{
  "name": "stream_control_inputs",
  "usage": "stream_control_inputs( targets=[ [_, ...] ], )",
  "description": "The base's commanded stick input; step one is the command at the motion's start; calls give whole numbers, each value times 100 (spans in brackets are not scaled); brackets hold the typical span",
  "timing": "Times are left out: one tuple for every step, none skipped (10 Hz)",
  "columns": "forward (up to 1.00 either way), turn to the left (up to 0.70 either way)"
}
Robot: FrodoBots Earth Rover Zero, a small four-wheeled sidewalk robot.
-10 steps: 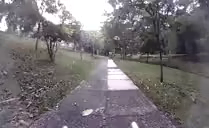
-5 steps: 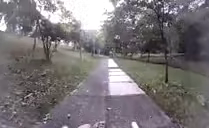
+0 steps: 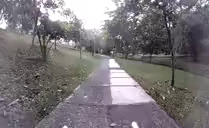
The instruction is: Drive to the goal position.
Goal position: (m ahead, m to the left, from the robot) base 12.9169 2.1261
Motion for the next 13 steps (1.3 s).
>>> stream_control_inputs(
  targets=[
    [70, -8],
    [70, -8],
    [70, -8],
    [70, -8],
    [70, -6],
    [70, -2],
    [70, 0],
    [70, 0],
    [70, 0],
    [70, 0],
    [70, -1],
    [70, -8],
    [70, -11]
  ],
)
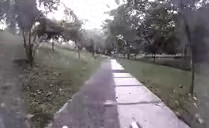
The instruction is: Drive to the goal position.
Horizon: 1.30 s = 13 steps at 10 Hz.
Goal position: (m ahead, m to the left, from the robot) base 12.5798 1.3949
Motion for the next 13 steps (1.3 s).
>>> stream_control_inputs(
  targets=[
    [70, -12],
    [70, -13],
    [70, -12],
    [70, -12],
    [70, -12],
    [70, -12],
    [70, -12],
    [70, -12],
    [70, -12],
    [70, -12],
    [70, -12],
    [70, -12],
    [70, -13]
  ],
)
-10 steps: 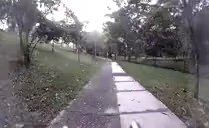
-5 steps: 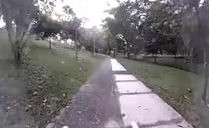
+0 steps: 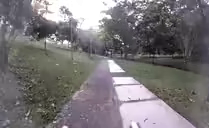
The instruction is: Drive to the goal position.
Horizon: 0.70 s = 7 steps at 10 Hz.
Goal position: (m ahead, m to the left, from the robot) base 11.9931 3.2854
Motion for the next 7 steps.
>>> stream_control_inputs(
  targets=[
    [70, -14],
    [70, -13],
    [70, -9],
    [70, -3],
    [70, 0],
    [70, 0],
    [70, 0]
  ],
)
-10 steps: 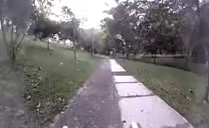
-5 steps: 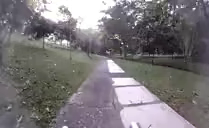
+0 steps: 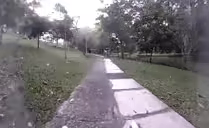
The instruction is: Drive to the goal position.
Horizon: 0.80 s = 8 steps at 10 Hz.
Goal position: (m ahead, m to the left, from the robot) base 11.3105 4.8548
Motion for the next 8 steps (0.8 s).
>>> stream_control_inputs(
  targets=[
    [70, 0],
    [70, 0],
    [70, 0],
    [70, 0],
    [70, 0],
    [70, 0],
    [70, 0],
    [70, 0]
  ],
)
